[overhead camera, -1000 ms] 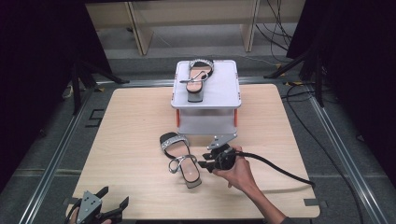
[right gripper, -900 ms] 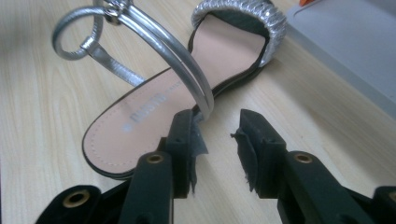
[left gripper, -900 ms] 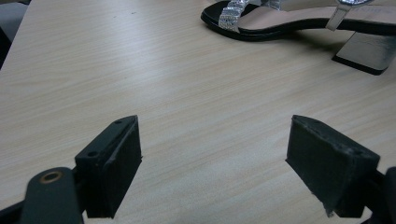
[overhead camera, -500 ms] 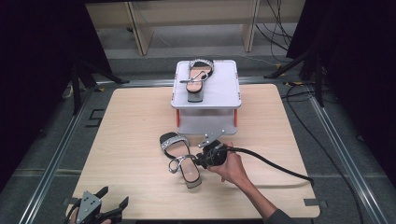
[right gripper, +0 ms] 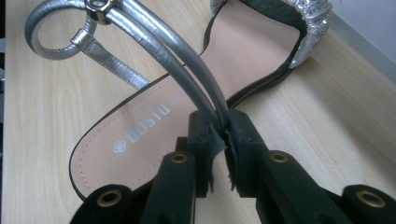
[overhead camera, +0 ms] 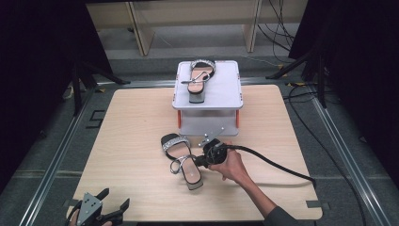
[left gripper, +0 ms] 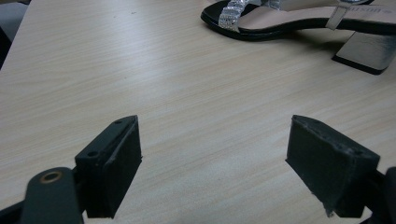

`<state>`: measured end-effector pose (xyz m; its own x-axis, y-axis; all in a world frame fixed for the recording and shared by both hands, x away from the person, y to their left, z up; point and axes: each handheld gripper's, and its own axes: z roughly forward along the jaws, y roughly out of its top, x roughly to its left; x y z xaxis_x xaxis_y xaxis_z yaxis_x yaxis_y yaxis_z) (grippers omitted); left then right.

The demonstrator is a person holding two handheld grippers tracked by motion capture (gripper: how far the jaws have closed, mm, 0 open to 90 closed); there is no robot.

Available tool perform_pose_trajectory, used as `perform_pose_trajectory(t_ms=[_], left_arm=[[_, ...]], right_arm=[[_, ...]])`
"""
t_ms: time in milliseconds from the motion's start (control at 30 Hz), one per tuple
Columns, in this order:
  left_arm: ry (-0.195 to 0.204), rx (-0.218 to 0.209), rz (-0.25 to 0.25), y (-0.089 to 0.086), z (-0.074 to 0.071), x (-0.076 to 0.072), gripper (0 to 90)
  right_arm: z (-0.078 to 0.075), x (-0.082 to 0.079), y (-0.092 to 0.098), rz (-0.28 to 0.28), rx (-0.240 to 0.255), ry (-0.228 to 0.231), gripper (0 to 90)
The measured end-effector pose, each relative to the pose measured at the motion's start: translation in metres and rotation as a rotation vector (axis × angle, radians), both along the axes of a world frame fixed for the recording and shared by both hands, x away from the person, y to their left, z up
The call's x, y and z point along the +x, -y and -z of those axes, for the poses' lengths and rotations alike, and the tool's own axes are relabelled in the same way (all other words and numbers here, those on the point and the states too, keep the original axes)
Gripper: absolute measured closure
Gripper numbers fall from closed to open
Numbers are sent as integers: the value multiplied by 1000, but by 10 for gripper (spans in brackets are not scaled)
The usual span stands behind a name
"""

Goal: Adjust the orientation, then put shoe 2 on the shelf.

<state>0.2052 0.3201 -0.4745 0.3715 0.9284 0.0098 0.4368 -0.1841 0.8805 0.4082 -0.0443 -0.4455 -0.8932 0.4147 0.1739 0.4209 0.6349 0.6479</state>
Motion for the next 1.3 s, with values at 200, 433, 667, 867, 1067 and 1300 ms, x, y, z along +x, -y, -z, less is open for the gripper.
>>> perform_pose_trajectory(t_ms=[200, 433, 667, 867, 1067, 1300], left_arm=[[5, 1, 2, -1, 0, 0, 173], [2, 9, 5, -1, -1, 0, 173], [-3, 22, 6, -3, -1, -1, 173], [7, -1, -8, 0, 0, -1, 173], [9, -2, -7, -1, 0, -1, 174], [0, 14, 0, -2, -1, -1, 173]], right_arm=[[-4, -4, -3, -7, 11, 27, 856], [-18, -14, -9, -49, 45, 35, 864], [-46, -13, -5, -77, 102, 35, 868], [-71, -11, -2, -83, 76, 55, 872], [-109, -6, -11, -113, 44, 97, 875], [-150, -3, -32, -159, 36, 120, 878]])
